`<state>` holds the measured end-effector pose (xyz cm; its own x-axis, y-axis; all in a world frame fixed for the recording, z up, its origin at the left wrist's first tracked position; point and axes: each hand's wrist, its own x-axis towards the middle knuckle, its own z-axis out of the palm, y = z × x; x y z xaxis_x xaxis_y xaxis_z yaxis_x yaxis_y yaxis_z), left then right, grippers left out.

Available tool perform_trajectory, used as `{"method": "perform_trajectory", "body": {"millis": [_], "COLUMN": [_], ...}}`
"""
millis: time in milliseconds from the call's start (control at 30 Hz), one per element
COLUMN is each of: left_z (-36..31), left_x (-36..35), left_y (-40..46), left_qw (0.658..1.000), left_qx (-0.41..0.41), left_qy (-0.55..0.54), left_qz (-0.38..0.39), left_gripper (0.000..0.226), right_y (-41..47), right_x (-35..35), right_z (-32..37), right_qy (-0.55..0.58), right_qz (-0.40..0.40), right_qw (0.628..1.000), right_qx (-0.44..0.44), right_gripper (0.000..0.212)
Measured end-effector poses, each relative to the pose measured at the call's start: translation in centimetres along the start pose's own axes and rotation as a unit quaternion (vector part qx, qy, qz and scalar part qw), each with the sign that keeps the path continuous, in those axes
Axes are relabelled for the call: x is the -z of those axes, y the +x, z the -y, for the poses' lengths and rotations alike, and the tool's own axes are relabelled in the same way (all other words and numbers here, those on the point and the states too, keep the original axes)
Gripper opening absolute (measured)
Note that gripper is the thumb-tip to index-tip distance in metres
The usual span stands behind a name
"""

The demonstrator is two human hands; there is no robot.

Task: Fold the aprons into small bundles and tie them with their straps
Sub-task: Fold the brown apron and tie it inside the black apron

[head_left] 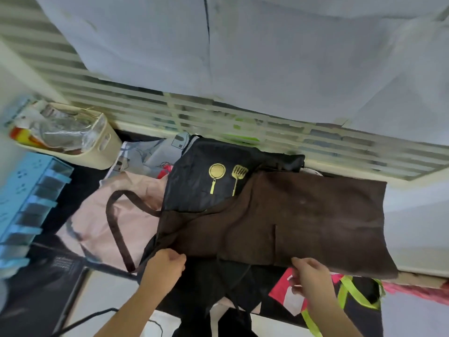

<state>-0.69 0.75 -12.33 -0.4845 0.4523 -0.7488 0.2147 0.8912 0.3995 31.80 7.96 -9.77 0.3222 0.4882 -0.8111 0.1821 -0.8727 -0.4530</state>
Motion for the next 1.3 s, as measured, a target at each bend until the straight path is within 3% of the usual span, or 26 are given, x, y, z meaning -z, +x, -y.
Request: {"method": "perform_trajectory", "body": {"millis": [67, 167, 267, 367, 467, 567, 700, 800, 900, 1033, 1133, 1233, 1300], "left_z": [0.7, 0.9, 0.6, -0.4, -0.6, -0.1, -0.3, -0.6, -1.7, -3.5, -3.9, -3.2, -2.0], "left_x": [0.7, 1.8, 3.4, 4.5, 5.2, 5.5, 6.8, 7.7, 7.8, 7.5, 6.6, 4.5, 2.7], "left_y": [-0.2, -0.2, 0.3, 1.5, 3.0, 3.9, 3.8, 3.1, 3.7, 5.2, 4.6, 3.6, 4.0], "left_qw": [0.996, 0.987, 0.982, 0.980, 0.974, 0.965, 0.916, 0.866, 0.869, 0.905, 0.883, 0.836, 0.843], "left_qx": [0.040, -0.012, -0.066, -0.149, -0.192, -0.213, -0.298, -0.391, -0.408, -0.310, -0.377, -0.481, -0.474], "left_qy": [-0.072, -0.154, -0.154, -0.059, 0.043, 0.113, 0.203, 0.222, 0.204, 0.225, 0.212, 0.250, 0.256], "left_qz": [0.016, -0.041, -0.084, -0.116, -0.111, -0.107, -0.176, -0.217, -0.193, -0.186, -0.181, -0.081, -0.012], "left_gripper": [0.027, 0.012, 0.024, 0.037, 0.044, 0.041, 0.026, 0.019, 0.020, 0.030, 0.035, 0.026, 0.034], "right_y": [-1.5, -3.4, -4.7, -4.9, -4.8, -4.0, -2.7, -2.4, -2.5, -2.8, -2.2, -0.8, -0.4], "right_x": [-3.8, -9.3, -13.6, -15.4, -15.3, -15.6, -16.3, -16.4, -16.5, -16.5, -16.6, -16.8, -16.7], "right_z": [1.0, 3.3, 4.9, 4.7, 3.7, 2.5, 1.4, 1.1, 1.1, 2.1, 3.2, 4.4, 5.1], "right_qy": [-0.049, -0.096, -0.117, -0.166, -0.296, -0.321, -0.342, -0.332, -0.293, -0.221, -0.188, -0.184, -0.193], "right_qz": [0.060, 0.145, 0.177, 0.115, -0.011, -0.014, -0.008, -0.021, -0.020, -0.033, -0.068, -0.062, -0.040], "right_qw": [0.994, 0.975, 0.968, 0.970, 0.942, 0.933, 0.921, 0.924, 0.940, 0.963, 0.964, 0.972, 0.975], "right_qx": [0.078, 0.137, 0.133, 0.135, 0.156, 0.159, 0.185, 0.188, 0.171, 0.152, 0.177, 0.135, 0.101], "right_gripper": [0.019, 0.013, 0.013, 0.009, 0.032, 0.042, 0.012, 0.009, 0.009, 0.019, 0.029, 0.028, 0.018]}}
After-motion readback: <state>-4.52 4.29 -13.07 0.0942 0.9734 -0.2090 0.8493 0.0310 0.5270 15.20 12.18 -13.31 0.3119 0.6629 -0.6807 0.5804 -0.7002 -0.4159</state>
